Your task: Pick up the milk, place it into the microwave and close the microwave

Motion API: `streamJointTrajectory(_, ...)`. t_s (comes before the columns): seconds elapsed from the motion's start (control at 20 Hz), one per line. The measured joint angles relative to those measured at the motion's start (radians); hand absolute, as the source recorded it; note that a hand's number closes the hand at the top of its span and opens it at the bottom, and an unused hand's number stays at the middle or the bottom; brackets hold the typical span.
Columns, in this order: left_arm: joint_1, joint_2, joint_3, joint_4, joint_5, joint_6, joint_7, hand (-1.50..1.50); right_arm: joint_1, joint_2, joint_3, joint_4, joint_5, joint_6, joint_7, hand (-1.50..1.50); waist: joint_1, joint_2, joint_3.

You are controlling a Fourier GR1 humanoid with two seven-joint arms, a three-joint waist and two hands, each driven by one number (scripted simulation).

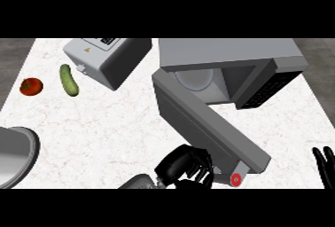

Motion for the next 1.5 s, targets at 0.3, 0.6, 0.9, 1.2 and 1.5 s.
streamJointTrajectory(0.3,-0.102,-0.006,-0.040,0.016,0.139,0.123,0.007,1.50,-0.008,-0.032,-0.005,-0.061,-0.028,0.019,0.038,-1.50,-0.053,0.012,-0.003)
streamJointTrajectory(0.6,-0.164,-0.008,0.000,-0.006,0.270,0.228,-0.087,-1.50,-0.034,-0.053,-0.018,-0.100,-0.058,0.025,0.057,-1.50,-0.103,0.027,-0.006)
streamJointTrajectory(0.9,-0.238,-0.012,0.012,0.018,0.371,0.296,-0.141,-1.50,-0.061,-0.076,-0.026,-0.120,-0.108,0.039,0.089,-1.50,-0.148,0.039,-0.004)
streamJointTrajectory(1.2,-0.314,-0.014,0.018,0.061,0.449,0.340,-0.179,-1.50,-0.089,-0.102,-0.035,-0.133,-0.158,0.056,0.114,-1.50,-0.187,0.049,-0.003)
streamJointTrajectory(1.5,-0.382,-0.013,0.022,0.110,0.517,0.370,-0.202,-1.50,-0.129,-0.136,-0.039,-0.136,-0.208,0.082,0.140,-1.50,-0.214,0.061,-0.001)
